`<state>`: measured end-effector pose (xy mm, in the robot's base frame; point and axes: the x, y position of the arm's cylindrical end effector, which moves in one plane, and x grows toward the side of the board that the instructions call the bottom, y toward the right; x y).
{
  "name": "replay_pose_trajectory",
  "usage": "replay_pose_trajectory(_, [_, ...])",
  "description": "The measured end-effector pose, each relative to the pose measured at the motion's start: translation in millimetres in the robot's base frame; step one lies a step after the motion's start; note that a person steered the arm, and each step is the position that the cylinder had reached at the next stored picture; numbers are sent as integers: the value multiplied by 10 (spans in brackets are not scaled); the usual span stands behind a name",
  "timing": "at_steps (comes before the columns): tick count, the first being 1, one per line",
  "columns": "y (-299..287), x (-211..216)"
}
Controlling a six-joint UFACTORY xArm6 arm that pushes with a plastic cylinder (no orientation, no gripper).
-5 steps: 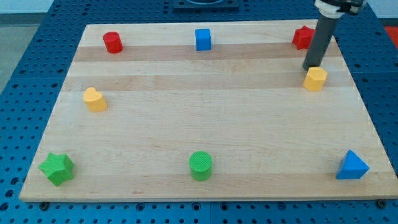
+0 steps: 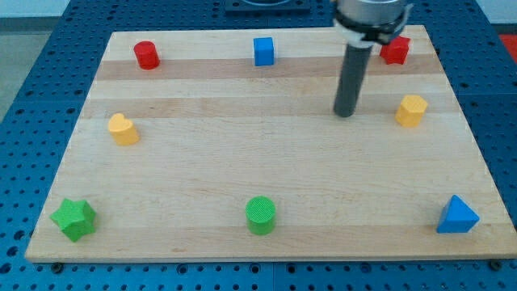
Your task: Move the yellow heart diagonal to the green circle
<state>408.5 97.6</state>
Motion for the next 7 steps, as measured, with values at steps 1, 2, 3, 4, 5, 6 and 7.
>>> replay_pose_trajectory(1, [-440, 144])
replay_pose_trajectory(2, [-861, 175])
replay_pose_trajectory(3, [-1282, 181])
replay_pose_trajectory(4, [-1703, 231])
replay_pose_trajectory(5, [-2016, 511])
replay_pose_trajectory(6, [-2317, 662])
replay_pose_trajectory(7, [-2586, 766])
